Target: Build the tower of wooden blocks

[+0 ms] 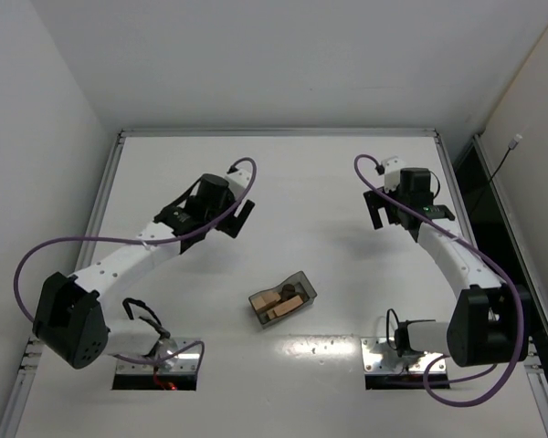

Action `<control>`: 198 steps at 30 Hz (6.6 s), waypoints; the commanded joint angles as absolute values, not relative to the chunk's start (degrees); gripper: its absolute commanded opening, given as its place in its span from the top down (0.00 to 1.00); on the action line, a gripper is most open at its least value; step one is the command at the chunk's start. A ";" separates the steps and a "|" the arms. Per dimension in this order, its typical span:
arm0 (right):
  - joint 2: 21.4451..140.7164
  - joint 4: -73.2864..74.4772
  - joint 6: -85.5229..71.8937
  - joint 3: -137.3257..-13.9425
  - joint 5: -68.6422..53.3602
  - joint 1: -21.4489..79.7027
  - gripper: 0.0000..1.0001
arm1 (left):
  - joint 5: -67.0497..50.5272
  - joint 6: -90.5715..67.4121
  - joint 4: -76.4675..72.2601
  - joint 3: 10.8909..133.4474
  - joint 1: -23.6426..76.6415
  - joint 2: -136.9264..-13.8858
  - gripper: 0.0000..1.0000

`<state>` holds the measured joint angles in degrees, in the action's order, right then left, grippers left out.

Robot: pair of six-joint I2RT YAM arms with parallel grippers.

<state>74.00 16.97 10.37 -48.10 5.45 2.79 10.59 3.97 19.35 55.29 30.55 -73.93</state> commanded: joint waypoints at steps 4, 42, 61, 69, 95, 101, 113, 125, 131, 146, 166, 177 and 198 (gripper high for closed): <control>73.13 18.11 11.51 -49.48 4.83 3.08 0.00 | 11.87 4.75 25.83 54.15 38.31 -67.96 0.31; 75.59 18.81 12.57 -47.29 4.83 3.08 0.00 | -3.08 -3.08 21.80 53.17 59.24 -82.26 0.43; 75.59 18.81 13.10 -46.23 4.83 2.55 0.00 | -0.80 -3.08 18.98 53.17 55.29 -90.26 0.49; 76.11 18.81 13.10 -46.23 4.83 2.55 0.00 | -0.79 -2.55 18.98 52.65 51.50 -92.99 0.60; 74.89 16.44 9.58 -42.81 3.69 3.08 0.00 | 65.81 10.27 2.76 62.49 41.75 -100.01 1.00; 71.81 15.91 9.58 -40.26 6.32 2.55 0.00 | 73.81 30.38 -22.33 59.52 42.98 -107.92 1.00; 68.73 15.29 10.11 -37.88 7.65 2.55 0.00 | 74.61 98.80 -104.96 51.86 47.45 -126.21 1.00; 68.73 14.77 10.11 -37.88 8.17 2.55 0.00 | 73.83 104.59 -106.17 57.56 47.99 -123.50 1.00; 69.35 14.24 9.58 -37.88 7.65 2.55 0.00 | 72.77 105.98 -106.50 58.26 48.52 -125.67 1.00; 69.35 14.24 9.58 -37.88 7.65 2.02 0.00 | 82.07 86.87 -86.47 65.30 45.44 -121.30 1.00; 69.35 17.40 12.74 -38.94 -3.86 2.02 0.00 | 7.06 -10.63 42.80 91.77 18.03 -105.91 1.00; 70.66 18.46 12.74 -40.08 -5.19 2.02 0.01 | 2.37 -11.17 37.97 89.38 2.40 -107.31 1.00; 72.60 18.46 12.74 -40.17 -6.24 2.02 0.03 | -2.55 -4.83 43.24 124.89 -15.47 -138.16 1.00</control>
